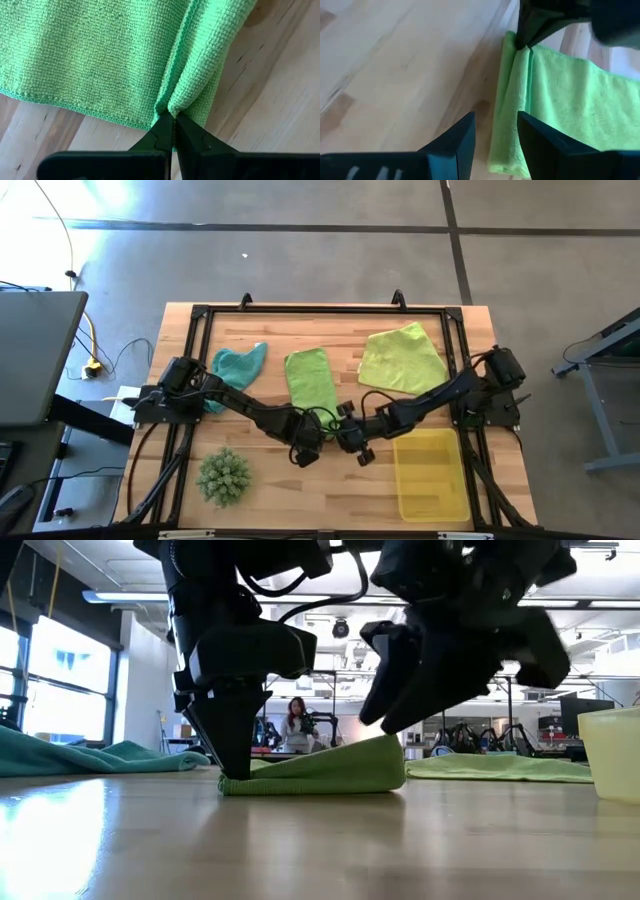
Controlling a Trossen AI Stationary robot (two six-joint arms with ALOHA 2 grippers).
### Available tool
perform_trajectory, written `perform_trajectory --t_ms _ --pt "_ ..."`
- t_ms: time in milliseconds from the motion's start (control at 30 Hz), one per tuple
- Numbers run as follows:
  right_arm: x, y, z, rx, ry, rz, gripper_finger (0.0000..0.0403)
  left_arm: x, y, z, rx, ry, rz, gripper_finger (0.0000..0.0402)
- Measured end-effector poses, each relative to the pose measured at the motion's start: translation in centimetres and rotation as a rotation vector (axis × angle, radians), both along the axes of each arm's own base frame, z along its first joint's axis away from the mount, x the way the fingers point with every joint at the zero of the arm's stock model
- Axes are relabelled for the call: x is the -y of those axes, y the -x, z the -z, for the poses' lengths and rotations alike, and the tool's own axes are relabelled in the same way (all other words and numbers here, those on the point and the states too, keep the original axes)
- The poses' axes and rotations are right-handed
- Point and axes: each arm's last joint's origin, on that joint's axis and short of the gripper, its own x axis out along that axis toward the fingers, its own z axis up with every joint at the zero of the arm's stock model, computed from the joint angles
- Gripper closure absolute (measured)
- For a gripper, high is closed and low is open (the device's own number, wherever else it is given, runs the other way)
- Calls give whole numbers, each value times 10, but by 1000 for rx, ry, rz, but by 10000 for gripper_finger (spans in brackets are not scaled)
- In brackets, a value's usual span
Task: Roll microfiber towels into tight, uniform cylinder then place into a basket
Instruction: Roll the green microfiber cloth
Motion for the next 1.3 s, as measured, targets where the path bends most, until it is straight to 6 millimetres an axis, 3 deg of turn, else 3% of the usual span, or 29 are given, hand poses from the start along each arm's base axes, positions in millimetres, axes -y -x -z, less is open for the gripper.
perform_trajectory --t_ms 167,400,500,733,1033,1300 --pt "7 0 12 -37 37 46 258 0 0 0 3 3 0 401" --pt "12 -1 13 -50 27 67 199 3 0 0 4 4 8 401" --pt "15 0 15 -78 1 114 197 5 0 0 5 2 12 401" --pt "26 1 17 -125 -33 191 269 5 0 0 5 3 13 401" --pt "26 1 18 -171 -160 133 386 5 0 0 5 9 13 401" --pt "31 -3 15 -242 -456 91 398 10 0 -10 32 159 66 401"
